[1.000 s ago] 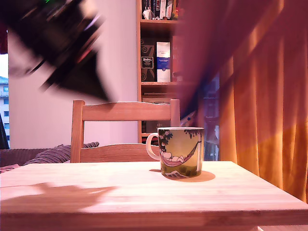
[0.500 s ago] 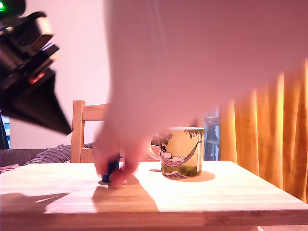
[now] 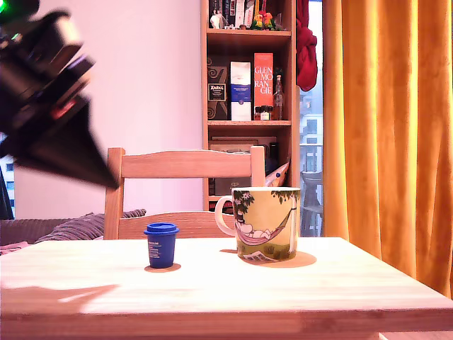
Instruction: Pick up the coffee capsules on the table and drop them inside the coffee cup
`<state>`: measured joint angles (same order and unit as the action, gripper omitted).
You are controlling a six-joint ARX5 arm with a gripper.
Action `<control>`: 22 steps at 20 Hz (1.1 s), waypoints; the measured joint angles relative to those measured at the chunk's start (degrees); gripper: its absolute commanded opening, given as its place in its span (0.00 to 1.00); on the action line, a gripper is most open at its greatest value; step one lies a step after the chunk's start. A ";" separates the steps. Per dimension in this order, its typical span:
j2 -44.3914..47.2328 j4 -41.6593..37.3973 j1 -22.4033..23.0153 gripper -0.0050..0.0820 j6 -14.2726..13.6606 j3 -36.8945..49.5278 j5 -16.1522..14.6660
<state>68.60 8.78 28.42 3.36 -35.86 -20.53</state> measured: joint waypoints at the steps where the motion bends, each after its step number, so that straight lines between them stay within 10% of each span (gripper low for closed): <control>1: 0.00 -1.57 0.85 0.03 -0.79 0.00 0.00; 8: 0.00 -5.38 3.85 0.06 -3.52 0.00 0.09; 14: 0.00 -4.72 3.85 0.78 -3.69 0.00 0.59; 22: 0.00 -0.33 3.85 0.78 -3.69 0.00 0.94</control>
<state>68.60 8.45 32.27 -0.34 -35.86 -19.59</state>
